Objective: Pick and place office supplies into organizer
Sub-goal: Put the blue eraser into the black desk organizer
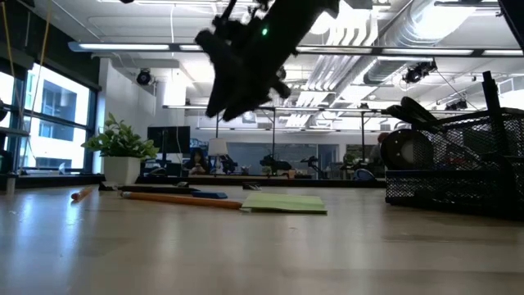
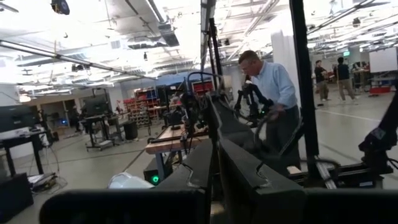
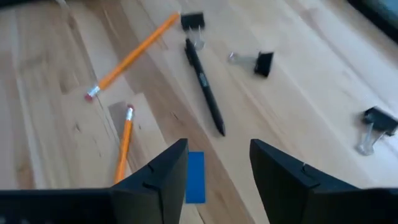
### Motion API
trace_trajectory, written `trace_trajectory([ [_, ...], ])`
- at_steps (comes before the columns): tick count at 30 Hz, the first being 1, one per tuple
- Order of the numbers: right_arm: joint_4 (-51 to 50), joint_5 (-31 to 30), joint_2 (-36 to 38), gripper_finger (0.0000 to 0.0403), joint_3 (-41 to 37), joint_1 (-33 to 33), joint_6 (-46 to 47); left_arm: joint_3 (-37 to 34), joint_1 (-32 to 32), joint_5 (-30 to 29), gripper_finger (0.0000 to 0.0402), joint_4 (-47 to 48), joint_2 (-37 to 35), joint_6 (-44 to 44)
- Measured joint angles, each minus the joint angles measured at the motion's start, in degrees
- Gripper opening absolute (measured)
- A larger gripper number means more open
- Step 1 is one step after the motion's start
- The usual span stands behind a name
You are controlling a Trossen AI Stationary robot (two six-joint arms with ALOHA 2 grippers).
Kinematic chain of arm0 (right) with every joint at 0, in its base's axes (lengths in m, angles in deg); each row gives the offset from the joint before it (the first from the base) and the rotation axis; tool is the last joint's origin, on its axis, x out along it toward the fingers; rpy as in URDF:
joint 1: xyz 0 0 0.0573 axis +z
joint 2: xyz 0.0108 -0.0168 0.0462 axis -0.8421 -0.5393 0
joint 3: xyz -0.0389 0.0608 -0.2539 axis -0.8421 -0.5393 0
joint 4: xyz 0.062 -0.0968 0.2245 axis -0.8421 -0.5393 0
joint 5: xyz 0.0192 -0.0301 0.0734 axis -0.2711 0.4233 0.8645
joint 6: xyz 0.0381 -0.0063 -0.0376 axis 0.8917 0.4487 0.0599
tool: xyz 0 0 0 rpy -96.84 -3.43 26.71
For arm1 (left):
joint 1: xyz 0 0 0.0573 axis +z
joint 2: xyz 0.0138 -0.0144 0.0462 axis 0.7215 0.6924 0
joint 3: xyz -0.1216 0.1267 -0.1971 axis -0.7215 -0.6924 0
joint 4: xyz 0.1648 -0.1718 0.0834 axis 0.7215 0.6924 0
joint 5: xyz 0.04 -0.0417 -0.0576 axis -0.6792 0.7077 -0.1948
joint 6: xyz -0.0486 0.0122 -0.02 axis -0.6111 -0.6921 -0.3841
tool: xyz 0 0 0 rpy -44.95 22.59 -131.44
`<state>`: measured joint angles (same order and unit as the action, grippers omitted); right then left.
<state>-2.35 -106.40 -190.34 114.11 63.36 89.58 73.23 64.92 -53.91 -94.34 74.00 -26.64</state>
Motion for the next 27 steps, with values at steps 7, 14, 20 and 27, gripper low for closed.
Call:
trace_trajectory([
  [7, 2.9, 2.8, -4.4, 0.0177, 0.0, -1.5, -2.5, 0.0, 0.0, -0.7, 0.0019, 0.5, 0.0, 1.0],
  [14, 6.0, 6.8, -9.1, 0.0199, 0.0, -2.2, -3.8, 0.0, 0.0, -0.7, 0.0019, 0.6, 0.0, 1.0],
  [20, 5.4, 6.8, -12.0, 0.02, 0.0, -2.2, -3.8, 0.0, 0.0, -0.7, 0.0019, 0.8, 0.0, 1.0],
  [27, 4.0, 6.6, -12.0, 0.0197, 0.0, -2.1, -5.6, 0.0, 0.0, -0.7, 0.0019, 0.8, 0.0, 1.4],
])
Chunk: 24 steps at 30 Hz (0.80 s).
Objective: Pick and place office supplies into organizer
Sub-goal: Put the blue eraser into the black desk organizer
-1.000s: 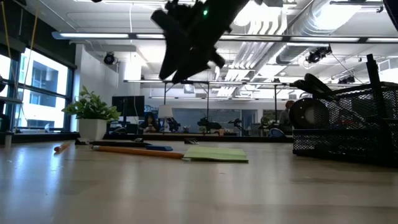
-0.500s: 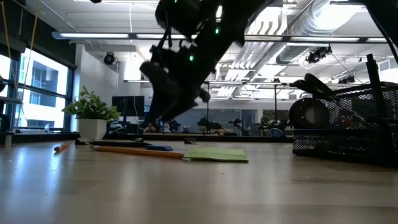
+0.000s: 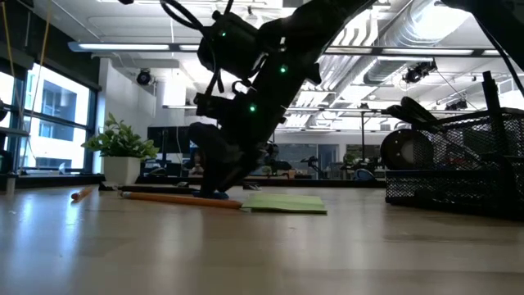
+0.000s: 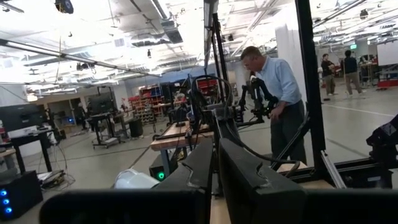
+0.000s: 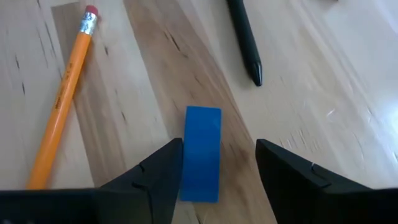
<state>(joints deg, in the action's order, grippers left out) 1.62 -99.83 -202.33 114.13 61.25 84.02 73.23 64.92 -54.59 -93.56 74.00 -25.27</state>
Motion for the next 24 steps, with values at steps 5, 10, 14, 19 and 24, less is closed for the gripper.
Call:
trace_trajectory([
  [5, -0.6, -1.5, 0.0, 0.0168, 0.0, 0.8, -1.2, 0.0, 0.0, 0.0, 0.0019, 0.0, 0.0, 0.1],
  [10, -1.1, 2.2, 0.0, 0.0102, 0.1, 1.3, -1.5, 0.0, 0.0, 0.0, 0.0019, 0.0, 0.0, 0.1],
  [14, -2.4, 3.5, 0.2, 0.0057, 0.2, 1.3, -0.5, 0.0, 0.0, 0.0, 0.0019, 0.0, 0.0, 0.1],
  [19, -2.9, 3.8, 0.5, 0.0036, 0.3, 1.3, -0.6, 0.0, 0.0, 0.0, 0.0019, 0.0, 0.0, 0.1],
  [24, -12.8, 5.1, 1.4, 0.0045, 4.6, 1.4, -0.7, 0.0, 0.0, 0.0, 0.0019, 0.0, 0.0, 0.1],
])
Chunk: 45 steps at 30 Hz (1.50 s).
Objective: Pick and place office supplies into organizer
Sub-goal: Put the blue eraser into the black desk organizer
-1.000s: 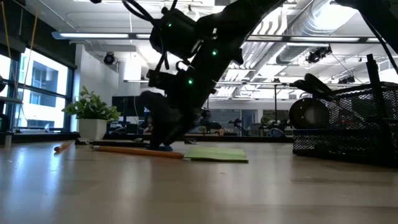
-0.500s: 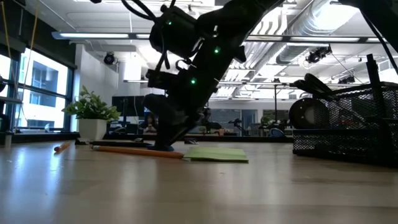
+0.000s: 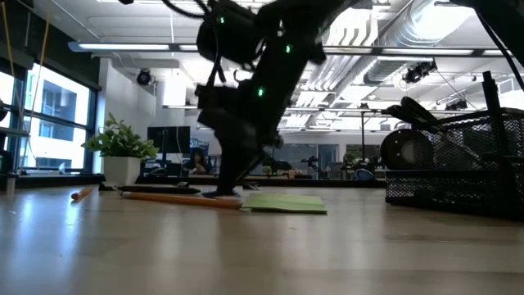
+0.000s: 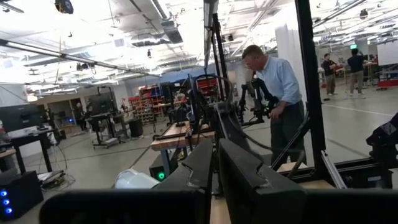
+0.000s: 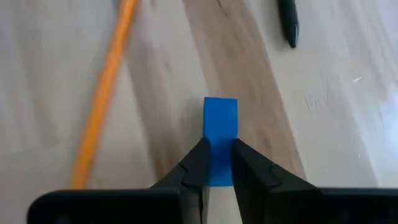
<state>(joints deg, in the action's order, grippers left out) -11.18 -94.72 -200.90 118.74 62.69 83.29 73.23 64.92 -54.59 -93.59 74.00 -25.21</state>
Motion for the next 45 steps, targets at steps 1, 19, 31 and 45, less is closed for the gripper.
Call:
trace_trajectory([
  [1, -2.0, -0.4, 0.4, 0.0047, 1.4, 0.1, 0.0, 0.0, 0.0, 0.0, 0.0019, 0.0, 0.0, 0.0],
  [19, -43.8, -4.9, 1.8, 0.0016, 20.6, 6.0, 12.3, 0.0, 0.0, 0.0, 0.0019, -0.1, 0.0, 0.0],
  [31, -15.2, -5.4, 1.8, 0.0074, 12.2, 1.0, -3.3, 0.0, 0.0, 0.0, 0.0019, -0.3, 0.0, -0.5],
  [45, -7.7, 6.7, 1.8, 0.0155, 0.9, -6.2, -15.3, 0.0, 0.0, -1.9, 0.0019, 0.4, 0.0, 2.5],
])
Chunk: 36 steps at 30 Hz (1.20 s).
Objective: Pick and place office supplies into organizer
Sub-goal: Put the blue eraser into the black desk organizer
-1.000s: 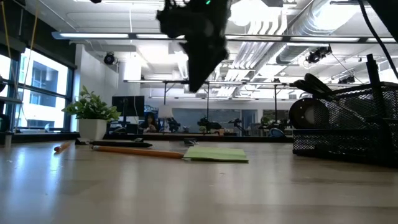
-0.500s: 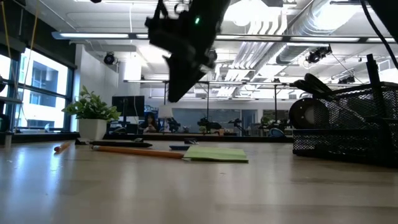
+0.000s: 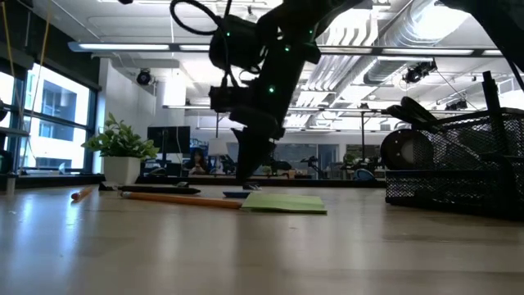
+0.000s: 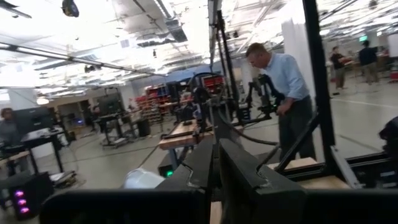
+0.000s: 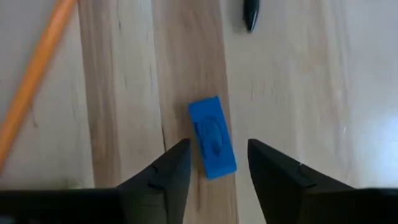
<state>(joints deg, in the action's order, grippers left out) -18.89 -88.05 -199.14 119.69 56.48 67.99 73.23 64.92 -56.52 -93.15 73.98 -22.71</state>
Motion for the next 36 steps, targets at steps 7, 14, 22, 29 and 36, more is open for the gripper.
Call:
trace_trajectory([
  [7, 1.7, 0.9, 0.0, 0.0171, 0.0, -0.3, -2.3, 0.0, 0.0, -1.1, 0.0019, 0.0, 0.9, 0.6],
  [14, 3.0, 1.8, -2.6, 0.0172, 0.1, -0.7, -4.1, 0.0, 0.0, -1.1, 0.0019, 0.1, 0.8, 0.6],
  [22, 1.5, 1.1, -3.0, 0.015, 0.2, -0.7, -4.2, 0.0, 0.0, -1.4, 0.0019, 0.1, 0.8, 1.5],
  [29, 0.3, 3.2, -3.0, 0.0109, 0.3, -0.7, -4.7, 0.0, 0.0, -2.2, 0.0019, 0.5, 0.8, 1.6],
  [36, -0.7, 3.9, -3.0, 0.008, 0.3, -0.6, -4.4, 0.0, 0.0, -2.2, 0.0019, 0.5, 0.8, 1.6],
])
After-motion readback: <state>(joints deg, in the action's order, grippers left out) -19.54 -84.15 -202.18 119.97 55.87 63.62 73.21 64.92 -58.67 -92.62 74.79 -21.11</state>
